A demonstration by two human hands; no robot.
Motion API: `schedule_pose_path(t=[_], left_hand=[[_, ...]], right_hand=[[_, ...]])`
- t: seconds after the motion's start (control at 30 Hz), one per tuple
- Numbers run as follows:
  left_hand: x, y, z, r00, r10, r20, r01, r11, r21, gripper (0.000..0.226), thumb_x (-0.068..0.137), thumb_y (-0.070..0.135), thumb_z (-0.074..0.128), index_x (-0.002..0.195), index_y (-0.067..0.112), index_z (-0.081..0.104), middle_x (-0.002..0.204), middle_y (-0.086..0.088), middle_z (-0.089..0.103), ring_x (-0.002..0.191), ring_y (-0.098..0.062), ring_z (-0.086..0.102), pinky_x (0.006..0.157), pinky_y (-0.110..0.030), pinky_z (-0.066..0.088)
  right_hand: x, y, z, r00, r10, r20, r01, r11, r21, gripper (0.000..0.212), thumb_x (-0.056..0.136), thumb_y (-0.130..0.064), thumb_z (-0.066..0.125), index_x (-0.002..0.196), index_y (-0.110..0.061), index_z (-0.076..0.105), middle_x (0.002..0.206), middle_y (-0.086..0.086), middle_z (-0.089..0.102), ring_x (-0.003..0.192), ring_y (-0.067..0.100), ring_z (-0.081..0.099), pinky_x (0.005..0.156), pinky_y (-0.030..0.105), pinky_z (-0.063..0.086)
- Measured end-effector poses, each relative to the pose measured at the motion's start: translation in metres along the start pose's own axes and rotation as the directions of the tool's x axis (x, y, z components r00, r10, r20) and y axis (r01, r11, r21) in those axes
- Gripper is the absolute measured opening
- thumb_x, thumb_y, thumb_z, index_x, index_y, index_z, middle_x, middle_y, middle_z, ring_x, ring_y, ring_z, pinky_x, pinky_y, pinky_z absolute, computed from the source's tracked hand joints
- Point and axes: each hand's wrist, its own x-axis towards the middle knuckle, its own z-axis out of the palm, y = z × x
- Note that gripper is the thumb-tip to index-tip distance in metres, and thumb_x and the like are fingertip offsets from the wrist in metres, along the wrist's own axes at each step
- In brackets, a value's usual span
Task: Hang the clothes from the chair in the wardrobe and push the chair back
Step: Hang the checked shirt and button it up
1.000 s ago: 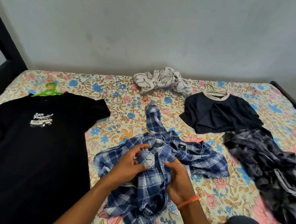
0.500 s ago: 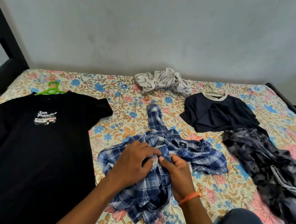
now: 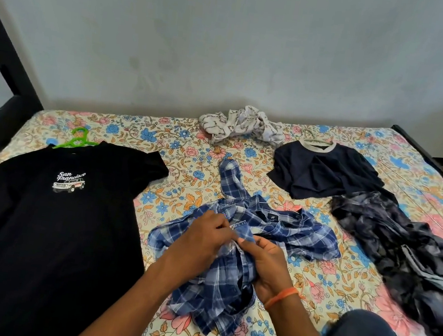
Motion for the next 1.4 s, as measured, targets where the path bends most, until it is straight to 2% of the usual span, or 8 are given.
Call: schedule_pose_path(t=[0.13, 0.33, 0.5, 0.7, 0.87, 1.1, 1.27, 1.4], left_hand=[[-0.003, 0.007, 0.003, 0.99, -0.019, -0.142, 0.042, 0.986, 0.159, 0.044, 0.072, 0.001, 0.083, 0.101, 0.025, 0.06, 0.097, 0.007, 0.056, 0.09, -0.013, 0.045, 0.072, -0.025, 0.031], [-0.001, 0.006, -0.003, 0.973, 0.037, -0.226, -0.032, 0.999, 0.03, 0.022, 0.077, 0.013, 0.08, 0.099, 0.018, 0.075, 0.084, 0.004, 0.068, 0.077, -0.017, 0.052, 0.064, -0.027, 0.042], [0.001, 0.002, -0.006, 0.986, 0.054, -0.158, -0.062, 0.997, -0.048, 0.016, 0.072, 0.013, 0.084, 0.085, 0.012, 0.075, 0.072, 0.0, 0.068, 0.065, -0.016, 0.06, 0.05, -0.032, 0.053], [-0.004, 0.0, -0.005, 0.987, 0.09, -0.134, -0.092, 0.996, -0.007, 0.015, 0.081, 0.026, 0.075, 0.084, 0.011, 0.074, 0.071, 0.0, 0.066, 0.063, -0.017, 0.059, 0.05, -0.035, 0.052], [-0.008, -0.002, -0.001, 0.995, 0.076, -0.058, -0.079, 0.995, -0.055, 0.049, 0.096, 0.047, 0.043, 0.093, 0.009, 0.073, 0.081, -0.001, 0.064, 0.073, -0.015, 0.056, 0.059, -0.035, 0.051], [-0.007, 0.006, -0.01, 1.0, 0.011, -0.018, -0.014, 0.983, -0.181, 0.033, 0.096, 0.036, 0.051, 0.084, 0.012, 0.07, 0.073, 0.001, 0.061, 0.068, -0.013, 0.051, 0.062, -0.031, 0.044], [-0.001, -0.002, -0.028, 0.974, -0.174, 0.144, 0.224, 0.82, -0.527, 0.018, 0.086, 0.033, 0.073, 0.082, 0.015, 0.077, 0.065, -0.004, 0.068, 0.056, -0.026, 0.059, 0.05, -0.035, 0.044], [0.004, -0.008, -0.032, 0.928, -0.164, 0.334, 0.351, 0.684, -0.64, 0.019, 0.087, 0.034, 0.074, 0.088, 0.015, 0.079, 0.067, -0.023, 0.065, 0.051, -0.025, 0.042, 0.049, -0.027, 0.03]], right_hand=[[0.0, -0.002, 0.001, 0.998, -0.05, -0.028, 0.05, 0.999, -0.011, 0.008, 0.082, 0.005, 0.071, 0.09, 0.005, 0.068, 0.089, 0.026, 0.072, 0.075, 0.032, 0.071, 0.07, 0.041, 0.059], [-0.003, -0.005, 0.003, 0.994, -0.095, 0.055, 0.1, 0.99, -0.099, 0.019, 0.077, 0.002, 0.076, 0.095, 0.005, 0.069, 0.093, 0.026, 0.072, 0.084, 0.036, 0.07, 0.082, 0.046, 0.057], [-0.009, -0.006, 0.002, 0.998, -0.055, 0.017, 0.055, 0.998, -0.004, 0.023, 0.076, 0.007, 0.074, 0.097, 0.007, 0.065, 0.089, 0.024, 0.072, 0.075, 0.031, 0.071, 0.067, 0.038, 0.059], [-0.01, -0.004, 0.001, 0.995, -0.099, 0.02, 0.1, 0.994, -0.047, 0.025, 0.077, 0.008, 0.075, 0.097, 0.002, 0.061, 0.093, 0.025, 0.071, 0.084, 0.035, 0.068, 0.085, 0.048, 0.056], [-0.015, -0.009, -0.006, 0.974, -0.173, 0.143, 0.198, 0.963, -0.183, 0.024, 0.079, 0.002, 0.075, 0.098, 0.001, 0.061, 0.088, 0.022, 0.071, 0.08, 0.028, 0.068, 0.074, 0.033, 0.057], [-0.017, -0.016, -0.01, 0.946, -0.222, 0.235, 0.279, 0.929, -0.245, 0.031, 0.081, -0.006, 0.076, 0.108, -0.001, 0.061, 0.096, 0.021, 0.072, 0.084, 0.031, 0.068, 0.081, 0.038, 0.058], [-0.021, -0.017, -0.01, 0.918, -0.227, 0.326, 0.32, 0.908, -0.271, 0.045, 0.07, -0.003, 0.082, 0.11, 0.0, 0.06, 0.101, 0.015, 0.073, 0.096, 0.034, 0.071, 0.08, 0.039, 0.059], [-0.021, -0.022, -0.012, 0.897, -0.237, 0.374, 0.382, 0.842, -0.38, 0.045, 0.072, -0.001, 0.083, 0.111, -0.007, 0.062, 0.103, 0.013, 0.072, 0.097, 0.032, 0.07, 0.083, 0.042, 0.059]])
